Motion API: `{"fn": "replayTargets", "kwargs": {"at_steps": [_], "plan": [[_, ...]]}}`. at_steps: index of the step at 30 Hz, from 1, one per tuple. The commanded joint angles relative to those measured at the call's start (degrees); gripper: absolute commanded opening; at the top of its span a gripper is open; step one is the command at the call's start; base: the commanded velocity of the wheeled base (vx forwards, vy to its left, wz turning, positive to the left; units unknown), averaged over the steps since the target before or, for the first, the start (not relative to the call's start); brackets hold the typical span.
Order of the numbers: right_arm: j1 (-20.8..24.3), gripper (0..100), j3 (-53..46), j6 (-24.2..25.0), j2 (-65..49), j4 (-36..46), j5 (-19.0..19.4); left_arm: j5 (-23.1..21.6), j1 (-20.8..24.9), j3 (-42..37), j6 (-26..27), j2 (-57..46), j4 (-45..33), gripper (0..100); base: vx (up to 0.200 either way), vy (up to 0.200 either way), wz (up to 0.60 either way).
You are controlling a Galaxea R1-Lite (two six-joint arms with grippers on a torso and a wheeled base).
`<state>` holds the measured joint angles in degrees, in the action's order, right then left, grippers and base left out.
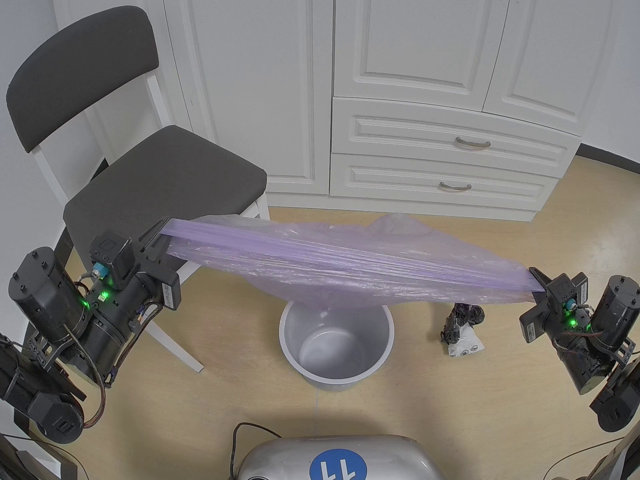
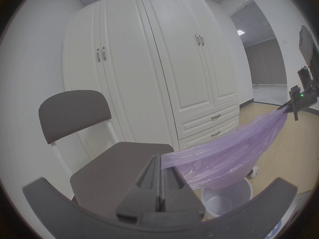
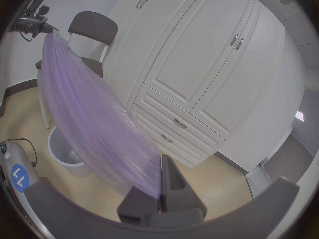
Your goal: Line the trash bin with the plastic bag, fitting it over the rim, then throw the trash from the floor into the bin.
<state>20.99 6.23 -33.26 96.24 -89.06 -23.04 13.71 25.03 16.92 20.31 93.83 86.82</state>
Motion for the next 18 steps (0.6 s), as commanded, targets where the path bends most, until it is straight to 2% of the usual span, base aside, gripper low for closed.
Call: {"fn": "replayTargets", "kwargs": {"at_steps": [1, 7, 15, 18], "plan": [[0.01, 0, -0.16, -0.05, 0.43, -0.94, -0.51, 0.44, -0.77, 0.13, -0.01, 0.04, 0.19, 0, 0.000, 0.000, 0.00], [0.45, 0, -0.69, -0.23, 1.93, -0.94, -2.98, 0.35, -2.79, 0.39, 0.08, 0.30, 0.10, 0, 0.000, 0.000, 0.00], [0.45, 0, -1.40, -0.93, 1.93, -0.94, -2.98, 0.35, -2.97, 0.48, 0.08, 0.48, 0.10, 0, 0.000, 0.000, 0.00], [2.21, 0, -0.96, -1.20, 1.75, -0.94, -2.89, 0.26, -2.18, 0.39, 0.08, 1.53, 0.54, 0, 0.000, 0.000, 0.00]]}}
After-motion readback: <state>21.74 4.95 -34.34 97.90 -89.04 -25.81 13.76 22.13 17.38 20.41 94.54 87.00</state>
